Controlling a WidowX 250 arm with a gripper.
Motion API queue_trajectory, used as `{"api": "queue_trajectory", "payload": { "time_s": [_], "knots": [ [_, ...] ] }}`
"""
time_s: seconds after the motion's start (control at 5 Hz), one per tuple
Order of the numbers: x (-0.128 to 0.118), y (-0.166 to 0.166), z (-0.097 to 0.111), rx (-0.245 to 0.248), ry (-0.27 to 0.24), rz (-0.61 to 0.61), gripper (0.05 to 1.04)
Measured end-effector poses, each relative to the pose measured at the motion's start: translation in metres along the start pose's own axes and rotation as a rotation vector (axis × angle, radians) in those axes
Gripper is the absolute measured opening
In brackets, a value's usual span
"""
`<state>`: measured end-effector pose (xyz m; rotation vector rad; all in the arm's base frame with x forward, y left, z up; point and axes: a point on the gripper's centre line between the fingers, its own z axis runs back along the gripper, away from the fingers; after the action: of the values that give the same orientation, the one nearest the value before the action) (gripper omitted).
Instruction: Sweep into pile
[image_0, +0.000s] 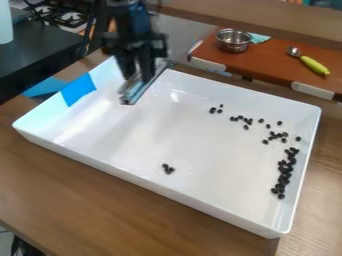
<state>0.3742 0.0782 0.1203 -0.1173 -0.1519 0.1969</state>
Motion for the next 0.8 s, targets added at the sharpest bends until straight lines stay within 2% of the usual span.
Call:
{"api": "queue_trajectory", "payload": {
  "time_s": [0.2,0.4,0.8],
  "knots": [
    [0.012,0.04,-0.024,0.08,-0.013,0.02,0.354],
    [0.016,0.041,-0.045,0.131,-0.003,0.008,0.354],
    [0.018,0.0,-0.065,0.162,0.012,-0.059,0.354]
  ]
}}
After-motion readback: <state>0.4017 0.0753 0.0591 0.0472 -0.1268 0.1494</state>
